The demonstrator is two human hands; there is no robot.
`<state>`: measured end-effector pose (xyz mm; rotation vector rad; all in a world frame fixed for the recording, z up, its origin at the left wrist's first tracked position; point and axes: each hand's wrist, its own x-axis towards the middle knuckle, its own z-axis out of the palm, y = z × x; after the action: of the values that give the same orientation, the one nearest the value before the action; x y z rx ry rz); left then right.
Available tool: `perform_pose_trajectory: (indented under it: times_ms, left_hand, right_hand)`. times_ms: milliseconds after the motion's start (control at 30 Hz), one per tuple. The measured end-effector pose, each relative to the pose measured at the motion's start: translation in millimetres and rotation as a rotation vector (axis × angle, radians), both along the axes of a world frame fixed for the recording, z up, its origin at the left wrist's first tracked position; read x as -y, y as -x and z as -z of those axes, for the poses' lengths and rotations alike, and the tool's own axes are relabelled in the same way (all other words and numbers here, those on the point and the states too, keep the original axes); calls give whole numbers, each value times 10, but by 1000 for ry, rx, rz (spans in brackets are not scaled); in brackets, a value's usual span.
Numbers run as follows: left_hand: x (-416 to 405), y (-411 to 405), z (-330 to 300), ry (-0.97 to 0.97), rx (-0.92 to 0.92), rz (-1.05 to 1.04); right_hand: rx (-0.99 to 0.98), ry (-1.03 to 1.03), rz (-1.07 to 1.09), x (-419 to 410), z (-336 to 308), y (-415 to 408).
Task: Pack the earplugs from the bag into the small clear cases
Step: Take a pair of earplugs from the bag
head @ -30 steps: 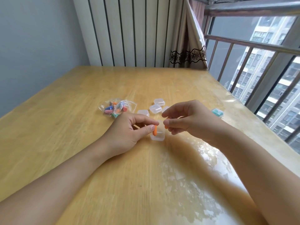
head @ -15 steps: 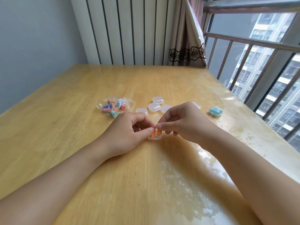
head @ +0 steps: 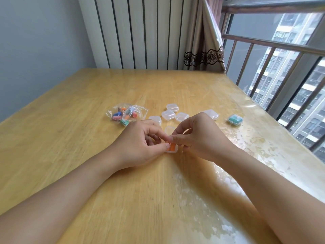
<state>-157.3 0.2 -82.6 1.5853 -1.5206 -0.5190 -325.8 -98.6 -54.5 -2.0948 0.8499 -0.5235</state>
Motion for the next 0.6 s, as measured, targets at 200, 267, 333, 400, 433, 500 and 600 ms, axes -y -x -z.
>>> perform_pose_trajectory:
  times_ms: [200,267,333,400,433,500,600]
  left_hand:
    - [0,-16,4,8,3,9]
    - [-1,-13,5,8,-2,9]
    - [-11,-16,-7,-9,6,23]
    - [-23,-22,-18,-29,13,33]
    - [-28,-23,-21,-36,10,30]
    - [-37,-14,-25,-40,-2,20]
    - [-36,4,-28,-41,0,8]
  right_hand:
    - [-30,53,-24,30,20,-12]
    - [-55,44,-49,45,-6,20]
    - [-82,31,-73,61,-23,43]
    - [-95,39,-73,78,-17,46]
    - [-95,48,-65,80,-7,42]
    - [-91,64,-45,83,20,30]
    - [-86,66,-33,79,32,28]
